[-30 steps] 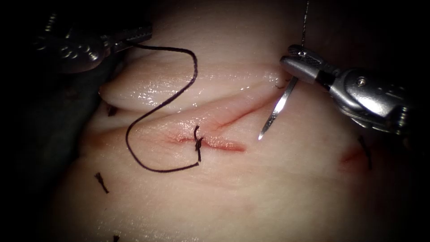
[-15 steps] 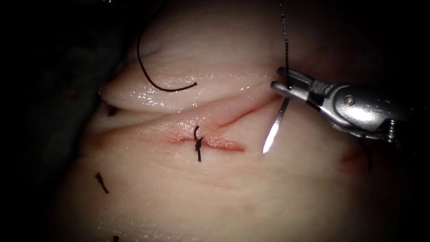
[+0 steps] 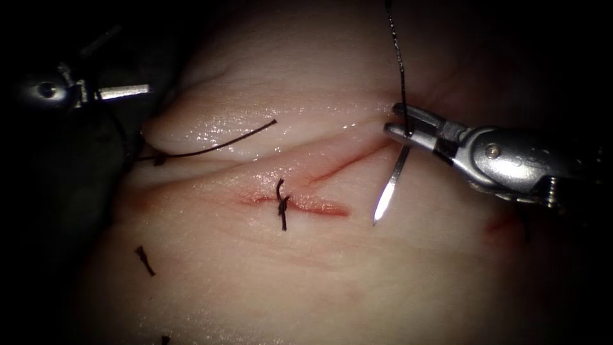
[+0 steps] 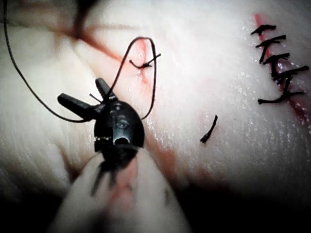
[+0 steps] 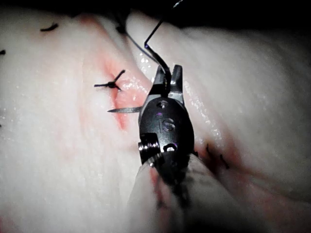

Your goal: Wound Closure

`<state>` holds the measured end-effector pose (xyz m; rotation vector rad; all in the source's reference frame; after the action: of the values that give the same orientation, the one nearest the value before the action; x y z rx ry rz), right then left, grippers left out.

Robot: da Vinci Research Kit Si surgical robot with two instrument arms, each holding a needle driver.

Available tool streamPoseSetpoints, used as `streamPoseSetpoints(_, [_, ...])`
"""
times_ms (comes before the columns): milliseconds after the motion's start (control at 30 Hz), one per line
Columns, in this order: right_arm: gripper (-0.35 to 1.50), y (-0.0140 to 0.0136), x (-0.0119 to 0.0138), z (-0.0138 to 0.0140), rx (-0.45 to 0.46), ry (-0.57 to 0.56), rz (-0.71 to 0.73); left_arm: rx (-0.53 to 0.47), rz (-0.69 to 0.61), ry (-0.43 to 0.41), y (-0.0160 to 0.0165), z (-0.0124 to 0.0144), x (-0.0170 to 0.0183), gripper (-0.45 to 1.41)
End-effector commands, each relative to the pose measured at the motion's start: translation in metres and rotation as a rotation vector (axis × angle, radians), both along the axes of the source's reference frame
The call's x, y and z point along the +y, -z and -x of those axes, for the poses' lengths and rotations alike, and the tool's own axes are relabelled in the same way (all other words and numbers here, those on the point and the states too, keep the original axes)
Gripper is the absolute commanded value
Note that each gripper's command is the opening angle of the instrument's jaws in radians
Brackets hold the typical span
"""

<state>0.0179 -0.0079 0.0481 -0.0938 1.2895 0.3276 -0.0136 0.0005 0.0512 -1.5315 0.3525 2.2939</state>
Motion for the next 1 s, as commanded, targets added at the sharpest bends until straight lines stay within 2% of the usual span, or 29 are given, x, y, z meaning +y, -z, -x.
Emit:
streamPoseSetpoints(33, [-0.35, -0.0004, -0.0002, -0.0007, 0.003, 0.002, 0.001, -0.011, -0.004, -0.013, -0.0008, 0.0005, -0.0009, 0.27])
streamPoseSetpoints(100, [-0.35, -0.0005, -0.0003, -0.0007, 0.003, 0.002, 0.001, -0.031, -0.023, -0.012, -0.0016, 0.0004, -0.0022, 0.14])
streamPoseSetpoints(267, [-0.35, -0.0007, -0.0009, -0.0007, 0.003, 0.010, 0.007, -0.122, -0.138, 0.025, -0.0040, 0.0000, -0.0048, 0.17])
streamPoseSetpoints(467, [-0.35, -0.0013, -0.0011, 0.0001, -0.012, 0.016, 0.010, -0.190, -0.275, 0.056, -0.0067, -0.0015, -0.0067, 0.52])
streamPoseSetpoints(533, [-0.35, -0.0015, -0.0008, 0.0008, -0.019, 0.015, 0.010, -0.200, -0.278, 0.050, -0.0073, -0.0023, -0.0069, 0.73])
streamPoseSetpoints(567, [-0.35, -0.0018, -0.0005, 0.0016, -0.025, 0.006, 0.011, -0.203, -0.278, 0.041, -0.0076, -0.0030, -0.0065, 1.01])
streamPoseSetpoints(600, [-0.35, -0.0018, -0.0005, 0.0016, -0.025, 0.006, 0.011, -0.203, -0.278, 0.041, -0.0076, -0.0030, -0.0065, 1.01])
streamPoseSetpoints(667, [-0.35, -0.0021, -0.0001, 0.0025, -0.034, -0.004, 0.014, -0.199, -0.281, 0.046, -0.0076, -0.0031, -0.0061, 1.21])
streamPoseSetpoints(800, [-0.35, -0.0027, -0.0001, 0.0041, -0.057, -0.022, 0.022, -0.192, -0.294, 0.050, -0.0068, -0.0028, -0.0056, 1.40])
streamPoseSetpoints(1000, [-0.35, -0.0029, -0.0006, 0.0069, -0.087, -0.067, 0.034, -0.179, -0.288, 0.087, -0.0053, -0.0035, -0.0043, 1.40])
